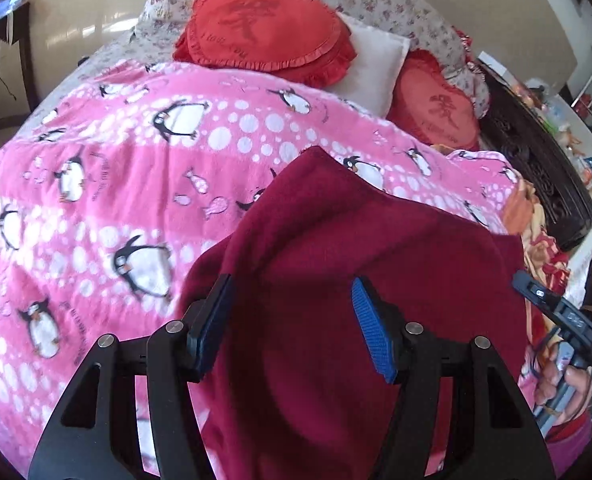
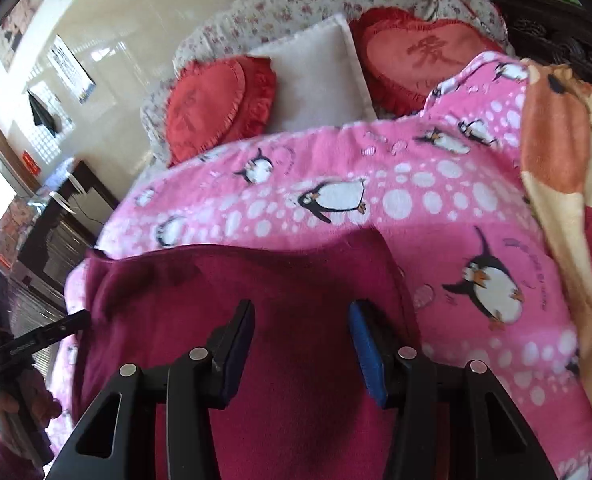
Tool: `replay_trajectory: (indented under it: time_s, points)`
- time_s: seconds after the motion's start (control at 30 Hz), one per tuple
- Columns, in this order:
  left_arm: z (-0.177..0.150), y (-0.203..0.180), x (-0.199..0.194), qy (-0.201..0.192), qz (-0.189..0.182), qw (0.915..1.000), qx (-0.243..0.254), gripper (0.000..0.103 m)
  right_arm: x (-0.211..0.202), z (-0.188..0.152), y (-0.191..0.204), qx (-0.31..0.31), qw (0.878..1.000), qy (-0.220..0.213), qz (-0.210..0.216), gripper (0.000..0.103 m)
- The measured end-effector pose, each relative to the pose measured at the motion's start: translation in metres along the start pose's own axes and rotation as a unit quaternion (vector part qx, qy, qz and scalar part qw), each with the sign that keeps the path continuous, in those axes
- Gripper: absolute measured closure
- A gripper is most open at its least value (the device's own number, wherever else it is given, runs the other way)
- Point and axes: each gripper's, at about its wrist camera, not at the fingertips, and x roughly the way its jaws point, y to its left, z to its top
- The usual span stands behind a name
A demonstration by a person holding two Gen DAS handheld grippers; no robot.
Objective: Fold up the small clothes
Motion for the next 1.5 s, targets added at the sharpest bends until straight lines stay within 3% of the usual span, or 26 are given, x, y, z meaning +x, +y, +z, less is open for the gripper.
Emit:
replay_trajectory:
  time_s: [0.17,0.37,0.43,0.53,0.7,0.77,0.9,1.03,1.07,1.1,1.13,1.17,1.3,1.5]
  points:
    - [-0.038,0.012,-0.032,-0.002,0.000,0.9997,0.023,0.042,-0.067,-0.065,-0.008,0.023,0.999,-0.002,0.031,0.049]
    - [-0.082,0.020,-0.032,0.035,-0.007,0.9992,0.017,0.042,-0.068,-0.130,-0.003,0.004,0.999,0.046,0.016,0.050]
    - [-0.090,0.022,-0.028,0.041,-0.006,0.9991,0.006,0.042,-0.057,-0.136,-0.001,0.001,0.999,0.046,0.021,0.056]
    - [-0.097,0.022,-0.027,0.046,0.002,0.9989,-0.001,0.042,-0.043,-0.133,0.002,-0.008,0.999,0.047,0.009,0.098]
    - [-0.103,0.020,-0.044,0.034,-0.010,0.9994,0.004,0.042,-0.085,-0.118,0.012,-0.056,0.998,0.001,-0.008,0.098]
    - [-0.104,0.019,-0.042,0.035,-0.012,0.9993,0.007,0.042,-0.090,-0.115,-0.001,-0.040,0.999,0.006,-0.015,0.098]
    - [-0.106,0.018,-0.026,0.053,-0.015,0.9985,-0.003,0.042,-0.062,-0.129,-0.012,-0.035,0.997,0.050,-0.055,0.098]
    - [-0.110,0.016,-0.015,0.068,0.012,0.9975,0.017,0.042,-0.065,-0.129,-0.022,-0.004,0.998,0.053,-0.037,0.098]
    - [-0.109,0.017,-0.015,0.068,0.013,0.9974,0.018,0.042,-0.070,-0.127,-0.022,-0.004,0.998,0.048,-0.038,0.096]
    - [-0.107,0.018,-0.018,0.062,0.009,0.9979,0.015,0.042,-0.075,-0.125,-0.021,-0.007,0.998,0.040,-0.044,0.079]
    - [-0.105,0.020,-0.020,0.056,0.009,0.9983,0.011,0.042,-0.080,-0.123,-0.019,-0.011,0.998,0.027,-0.051,0.050]
    - [-0.102,0.022,-0.022,0.048,0.011,0.9988,0.005,0.042,-0.087,-0.121,-0.020,-0.009,0.999,0.005,-0.050,0.031]
    - [-0.083,0.037,-0.015,0.030,0.000,0.9984,-0.048,0.030,-0.091,-0.107,-0.032,0.024,0.999,-0.035,-0.035,0.027]
    - [-0.065,0.042,0.011,0.026,-0.002,0.9981,-0.056,0.030,-0.041,-0.088,-0.055,0.061,0.998,0.012,-0.004,0.025]
